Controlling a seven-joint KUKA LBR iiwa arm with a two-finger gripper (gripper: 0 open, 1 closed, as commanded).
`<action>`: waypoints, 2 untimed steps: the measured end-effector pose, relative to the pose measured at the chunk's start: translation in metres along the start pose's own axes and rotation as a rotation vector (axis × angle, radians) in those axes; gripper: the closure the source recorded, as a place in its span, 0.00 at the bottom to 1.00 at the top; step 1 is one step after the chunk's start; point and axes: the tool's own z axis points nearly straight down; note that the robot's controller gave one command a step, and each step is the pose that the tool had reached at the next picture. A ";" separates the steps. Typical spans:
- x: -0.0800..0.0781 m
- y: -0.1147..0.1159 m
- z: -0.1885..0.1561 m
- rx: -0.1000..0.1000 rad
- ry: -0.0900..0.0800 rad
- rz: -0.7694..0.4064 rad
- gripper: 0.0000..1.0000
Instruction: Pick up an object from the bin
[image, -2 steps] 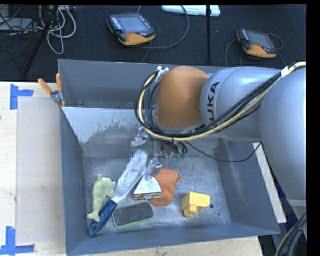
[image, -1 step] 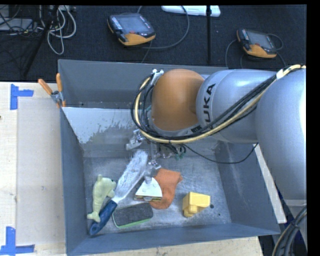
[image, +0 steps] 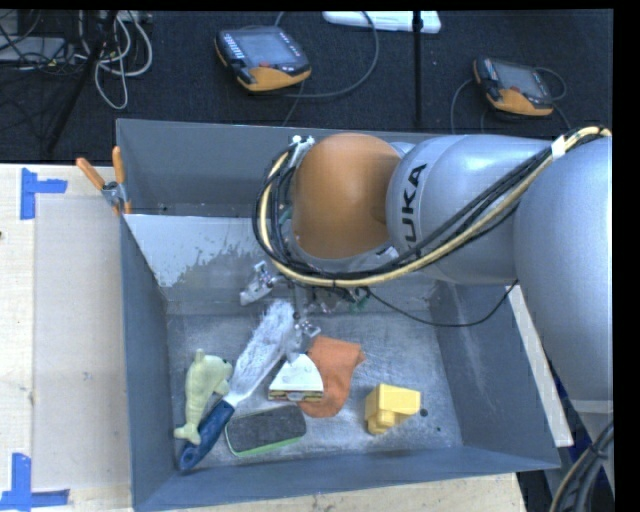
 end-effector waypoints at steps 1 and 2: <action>-0.012 0.006 0.016 0.001 -0.020 -0.096 0.00; -0.005 0.004 0.026 0.002 -0.010 -0.094 1.00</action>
Offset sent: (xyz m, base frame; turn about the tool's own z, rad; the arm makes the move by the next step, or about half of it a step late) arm -0.0028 -0.0006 -0.0478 -0.3075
